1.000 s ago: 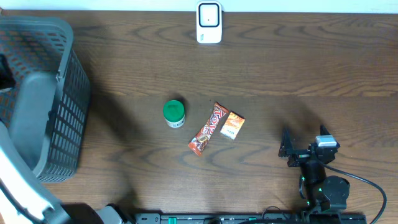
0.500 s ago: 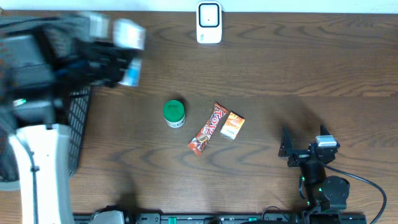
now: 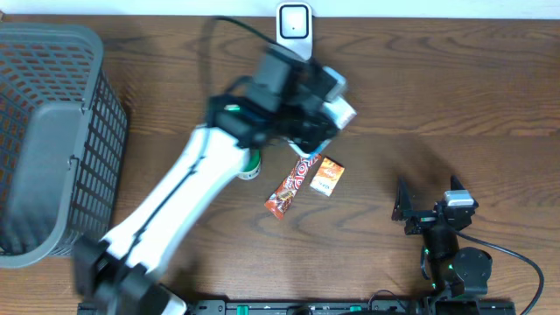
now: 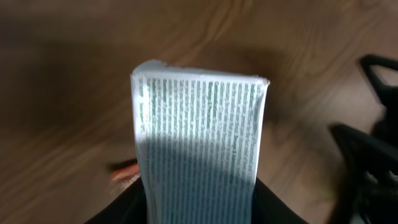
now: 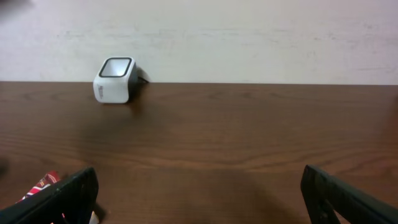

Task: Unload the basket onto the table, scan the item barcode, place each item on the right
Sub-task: 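Lift the Panadol box out and set it on the table beside the Enjoy box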

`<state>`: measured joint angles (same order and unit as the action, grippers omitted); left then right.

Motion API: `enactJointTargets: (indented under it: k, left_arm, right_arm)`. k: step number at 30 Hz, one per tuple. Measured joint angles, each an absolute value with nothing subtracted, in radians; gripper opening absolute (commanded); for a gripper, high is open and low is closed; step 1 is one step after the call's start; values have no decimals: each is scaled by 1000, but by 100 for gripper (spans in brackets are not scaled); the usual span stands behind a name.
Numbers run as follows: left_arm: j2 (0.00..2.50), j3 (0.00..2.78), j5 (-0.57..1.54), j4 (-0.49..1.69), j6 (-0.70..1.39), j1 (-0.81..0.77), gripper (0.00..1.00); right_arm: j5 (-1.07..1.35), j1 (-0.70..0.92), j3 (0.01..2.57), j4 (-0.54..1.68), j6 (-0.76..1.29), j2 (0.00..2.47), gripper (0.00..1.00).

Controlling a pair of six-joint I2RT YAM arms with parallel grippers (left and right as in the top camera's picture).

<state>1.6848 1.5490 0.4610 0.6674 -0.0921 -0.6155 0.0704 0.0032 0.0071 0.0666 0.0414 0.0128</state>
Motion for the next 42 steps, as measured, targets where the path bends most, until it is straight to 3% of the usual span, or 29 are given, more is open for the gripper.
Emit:
enactJointTargets:
  k: [5,9,16,23,28,34,36,40,42]
  left_arm:
    - [1863,1549,388,527,19,-695,40]
    - [1965,1548,288,406,227,-711,40]
    - [2032,1548,60,363,874,-708,40]
    - [2032,1549,-36,385,1486,-708,46]
    - [2032,1549,-53,499,1723,-708,51]
    - [2049,1549,-60,523,1835,-708,52]
    - [2061,1549,-59,523,1848,-708,60]
    - [2077,1547,-68,488,1869,-708,89]
    - [2077,1547,-70,412,1827,-708,94]
  right_arm:
    - [70,3,7,67,41,13,99]
    - [70,3,7,67,41,13,99]
    - [70,3,7,67,41,13,99]
    - [70,3,7,67,41,13,99]
    - [70,3,7,67,41,13,99]
    - [70,3,7,67,41,13,99]
    - [70,3,7,67,41,13,99]
    - [70,3,7,67,41,13,99]
    - [70,3,7,67,41,13,99]
